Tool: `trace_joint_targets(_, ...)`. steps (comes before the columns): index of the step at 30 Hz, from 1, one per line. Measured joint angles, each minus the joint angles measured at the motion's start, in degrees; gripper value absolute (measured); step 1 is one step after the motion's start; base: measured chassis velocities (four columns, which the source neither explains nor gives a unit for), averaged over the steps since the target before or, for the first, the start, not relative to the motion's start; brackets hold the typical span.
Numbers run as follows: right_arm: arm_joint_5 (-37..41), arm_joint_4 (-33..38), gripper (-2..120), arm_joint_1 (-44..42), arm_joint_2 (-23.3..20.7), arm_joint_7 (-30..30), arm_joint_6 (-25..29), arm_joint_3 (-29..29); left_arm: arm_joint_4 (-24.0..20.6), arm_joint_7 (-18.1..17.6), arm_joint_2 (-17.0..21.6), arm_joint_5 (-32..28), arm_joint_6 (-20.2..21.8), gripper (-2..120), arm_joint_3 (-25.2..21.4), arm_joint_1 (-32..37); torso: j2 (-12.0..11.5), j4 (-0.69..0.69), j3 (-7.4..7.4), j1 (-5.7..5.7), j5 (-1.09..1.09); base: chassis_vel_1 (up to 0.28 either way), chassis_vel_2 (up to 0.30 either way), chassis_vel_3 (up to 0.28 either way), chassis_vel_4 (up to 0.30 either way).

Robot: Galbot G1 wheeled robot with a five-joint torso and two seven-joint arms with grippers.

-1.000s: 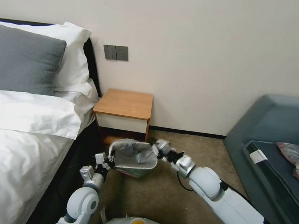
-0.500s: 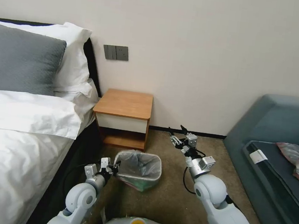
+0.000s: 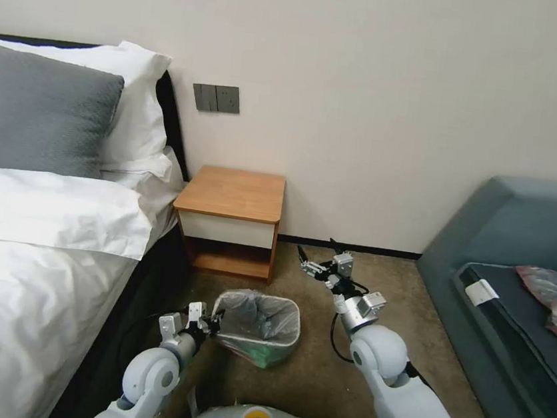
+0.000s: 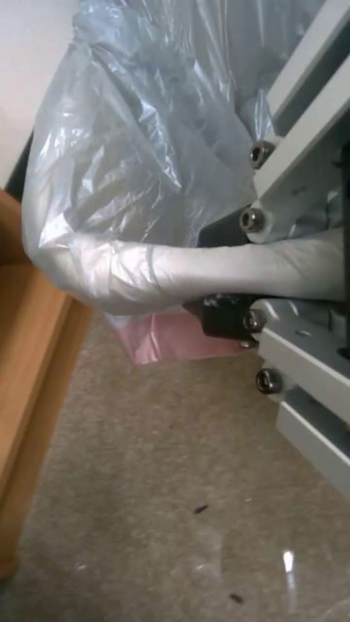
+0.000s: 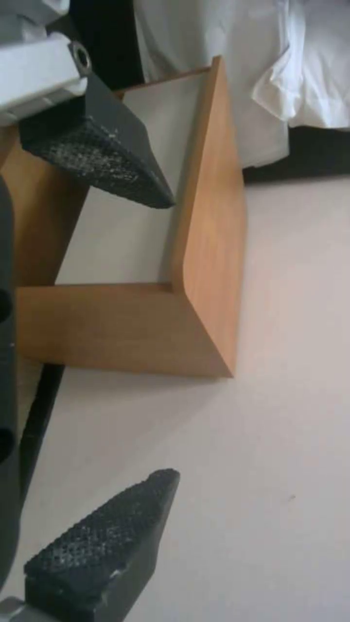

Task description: Pick up the garbage bag from the table and place it over the trash can.

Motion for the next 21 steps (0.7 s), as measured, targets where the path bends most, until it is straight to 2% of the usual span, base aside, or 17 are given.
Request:
trace_joint_targets(7, -1.1, 1.6, 100, -1.8, 0.9, -1.2, 0.0, 0.2, 0.4, 1.4, -0.8, 1.9, -1.1, 3, 0.4, 0.9, 0.0, 0.0, 0.0, 0.0, 0.0, 0.0, 0.0, 0.0, 0.0)
trace_joint_targets(13, -1.9, 1.9, 100, -3.2, 1.2, -2.0, 0.5, 0.5, 0.7, 1.2, -1.1, 2.3, -1.2, 3, 0.9, 0.7, 0.0, -0.01, 0.01, 0.0, 0.0, 0.0, 0.0, 0.0, 0.0)
trace_joint_targets(19, -2.3, 1.6, 100, -3.3, 1.3, -2.5, 1.0, 0.5, -0.2, 0.9, -1.2, 2.4, -1.2, 29, 0.8, 0.4, 0.0, 0.0, 0.01, 0.0, 0.0, 0.0, 0.0, 0.0, 0.0)
trace_joint_targets(21, -2.3, 1.6, 100, -3.3, 1.3, -2.5, 1.0, 0.5, -0.3, 0.9, -1.2, 2.4, -1.2, 31, 0.7, 0.4, 0.0, -0.01, 0.0, 0.0, 0.0, 0.0, 0.0, 0.0, 0.0)
